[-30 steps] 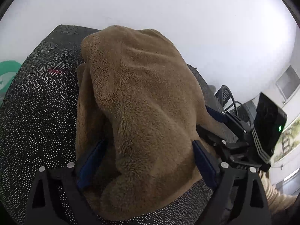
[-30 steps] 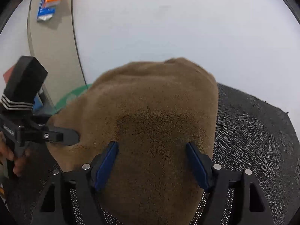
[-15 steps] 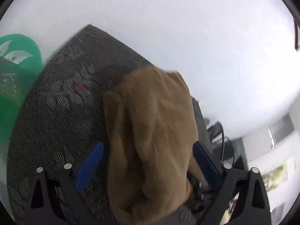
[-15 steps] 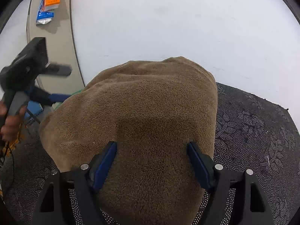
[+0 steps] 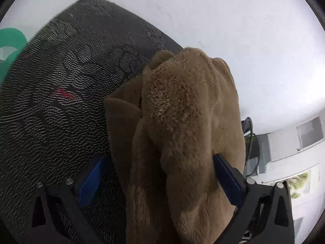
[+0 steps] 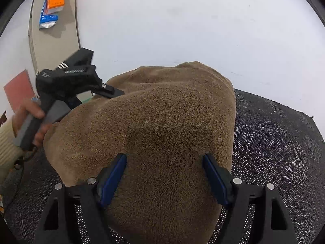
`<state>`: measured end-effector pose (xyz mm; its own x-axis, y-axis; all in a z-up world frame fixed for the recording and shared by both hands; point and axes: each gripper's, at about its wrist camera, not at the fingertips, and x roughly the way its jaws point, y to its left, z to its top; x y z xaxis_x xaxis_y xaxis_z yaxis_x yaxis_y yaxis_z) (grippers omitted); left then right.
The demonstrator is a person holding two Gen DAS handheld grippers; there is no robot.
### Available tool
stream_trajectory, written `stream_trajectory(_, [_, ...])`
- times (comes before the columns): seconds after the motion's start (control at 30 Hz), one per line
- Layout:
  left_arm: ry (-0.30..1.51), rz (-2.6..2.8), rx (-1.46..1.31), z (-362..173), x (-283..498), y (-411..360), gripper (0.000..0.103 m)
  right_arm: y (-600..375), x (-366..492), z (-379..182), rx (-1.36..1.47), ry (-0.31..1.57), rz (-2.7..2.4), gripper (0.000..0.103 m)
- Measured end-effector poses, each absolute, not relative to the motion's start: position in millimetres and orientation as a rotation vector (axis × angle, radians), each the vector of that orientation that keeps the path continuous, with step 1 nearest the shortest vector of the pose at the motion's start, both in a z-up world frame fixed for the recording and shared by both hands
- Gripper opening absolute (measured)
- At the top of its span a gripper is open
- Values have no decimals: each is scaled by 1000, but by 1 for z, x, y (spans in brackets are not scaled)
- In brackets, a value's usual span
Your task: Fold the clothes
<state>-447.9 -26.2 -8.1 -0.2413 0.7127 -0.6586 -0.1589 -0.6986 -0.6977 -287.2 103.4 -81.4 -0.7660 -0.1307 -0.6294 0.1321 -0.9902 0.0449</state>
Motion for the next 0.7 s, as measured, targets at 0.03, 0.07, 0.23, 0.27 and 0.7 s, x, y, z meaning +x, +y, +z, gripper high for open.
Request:
stream_trajectory(0.03, [-682,1961,-1450,-10,-449,-25,102,104,-287,-81,1007,1,-2827,79])
stream_trajectory(0.07, [-672,1944,-1451,-10,-450,-23,102,104,-287,-81,1007,0,-2827,79])
stream_trajectory(0.23, [-610,1864,-1461,-10,-452,-17,102,107,-287,-81,1006,-2,-2826,79])
stream_trajectory(0.27, [-621,1819,-1461,-12,-452,-14,102,107,-286,-81,1005,-2,-2826,79])
stream_trajectory(0.7, [-582,1779,-1443,-11,-437,6,102,110,-283,-80,1002,-13,-2821,79])
